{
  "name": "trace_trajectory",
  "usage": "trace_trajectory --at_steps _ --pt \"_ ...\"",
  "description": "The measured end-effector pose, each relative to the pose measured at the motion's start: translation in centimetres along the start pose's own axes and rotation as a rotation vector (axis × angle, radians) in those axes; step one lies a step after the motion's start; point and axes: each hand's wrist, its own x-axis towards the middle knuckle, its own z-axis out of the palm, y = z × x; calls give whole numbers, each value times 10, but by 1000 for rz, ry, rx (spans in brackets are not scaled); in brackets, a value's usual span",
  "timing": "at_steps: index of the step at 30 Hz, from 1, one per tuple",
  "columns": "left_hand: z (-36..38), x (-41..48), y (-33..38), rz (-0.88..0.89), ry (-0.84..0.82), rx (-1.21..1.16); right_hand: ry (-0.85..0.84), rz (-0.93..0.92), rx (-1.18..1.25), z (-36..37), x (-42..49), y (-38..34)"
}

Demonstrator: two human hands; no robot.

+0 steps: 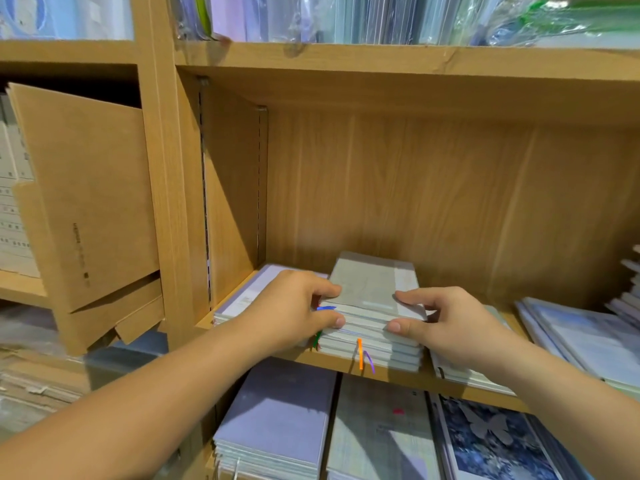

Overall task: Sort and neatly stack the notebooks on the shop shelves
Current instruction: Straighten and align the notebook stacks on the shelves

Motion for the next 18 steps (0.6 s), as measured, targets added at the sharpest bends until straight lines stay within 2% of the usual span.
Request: trace_trajectory --at_steps 4,7,10,13,18 --pt "-7 0 -5 -18 -48 7 30 51 26 -3 -4 2" --pt "-17 1 -12 -82 -172 162 42 120 -64 -8 -3 -1" --pt "-12 1 -12 -80 -233 252 -40 187 -86 -14 2 -6" --pt "-10 5 -8 -66 -233 251 -188 148 -74 -14 3 -10" --pt "-12 6 -4 -24 -255 335 -160 128 -66 -17 3 -7"
